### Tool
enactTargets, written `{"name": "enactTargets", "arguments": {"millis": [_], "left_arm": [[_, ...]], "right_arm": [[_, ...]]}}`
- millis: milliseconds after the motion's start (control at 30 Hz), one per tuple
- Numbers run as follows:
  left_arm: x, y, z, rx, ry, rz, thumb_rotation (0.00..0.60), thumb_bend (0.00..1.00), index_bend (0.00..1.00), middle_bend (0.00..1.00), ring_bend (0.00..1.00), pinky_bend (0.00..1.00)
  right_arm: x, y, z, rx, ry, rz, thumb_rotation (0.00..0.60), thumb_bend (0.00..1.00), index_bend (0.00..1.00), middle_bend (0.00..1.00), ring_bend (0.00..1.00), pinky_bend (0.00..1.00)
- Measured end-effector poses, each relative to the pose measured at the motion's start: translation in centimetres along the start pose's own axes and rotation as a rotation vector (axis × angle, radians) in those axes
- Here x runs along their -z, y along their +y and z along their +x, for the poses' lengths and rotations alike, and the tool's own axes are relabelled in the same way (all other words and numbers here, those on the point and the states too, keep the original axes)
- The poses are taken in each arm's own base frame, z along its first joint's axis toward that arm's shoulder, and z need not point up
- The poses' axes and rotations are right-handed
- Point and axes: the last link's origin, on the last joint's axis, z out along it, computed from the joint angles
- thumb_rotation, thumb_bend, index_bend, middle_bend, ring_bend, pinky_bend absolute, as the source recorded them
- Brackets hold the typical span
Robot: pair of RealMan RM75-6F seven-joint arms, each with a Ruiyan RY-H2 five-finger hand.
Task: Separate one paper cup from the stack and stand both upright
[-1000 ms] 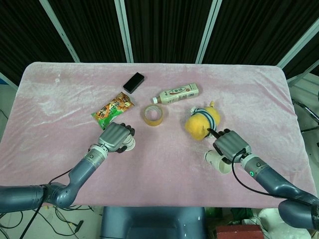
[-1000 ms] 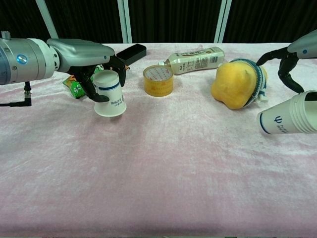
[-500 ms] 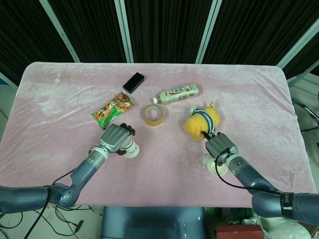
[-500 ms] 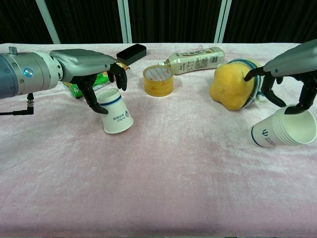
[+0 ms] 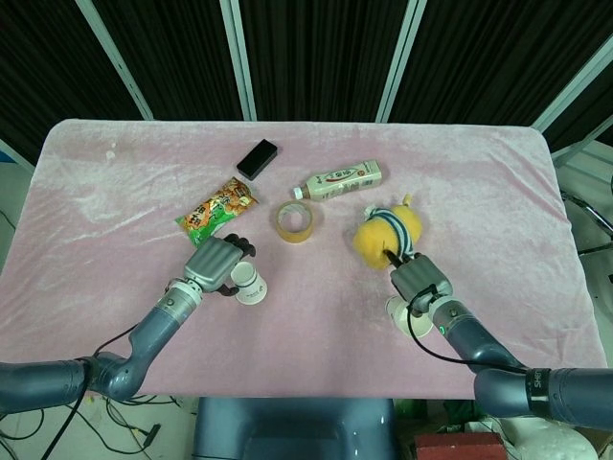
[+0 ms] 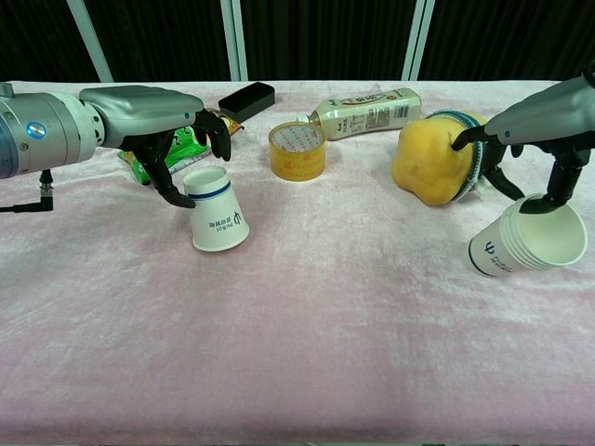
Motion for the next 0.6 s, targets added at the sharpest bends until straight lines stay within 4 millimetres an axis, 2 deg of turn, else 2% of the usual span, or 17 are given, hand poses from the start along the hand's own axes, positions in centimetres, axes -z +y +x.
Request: {"name": "enactTargets", "arguments": {"millis": [133, 333, 600], "left_arm": [[0.1, -0.1, 0.1, 0.002, 0.004, 0.002, 0.600, 0.15, 0.30, 0.27, 0.20, 0.52], [0.3, -0.4, 0.5, 0.000, 0.013, 0.007, 0.600, 0.15, 0.30, 0.27, 0.20, 0.52], [0.4, -0.7, 0.6, 0.004, 0.013, 0.017, 0.600, 0.15, 0.30, 0.27, 0.20, 0.52]], "right_arm": [[0.1, -0.1, 0.2, -0.015, 0.007, 0.002, 0.600, 0.31, 0.12, 0.00, 0.17, 0.20], [0.7, 0.3, 0.6, -0.043, 0.024, -0.001, 0.600, 0.27, 0.00, 0.00, 0.17, 0.20], [1.1, 0.3, 0.5, -0.060, 0.031, 0.004, 0.600, 0.23, 0.00, 0.00, 0.17, 0.20]]}}
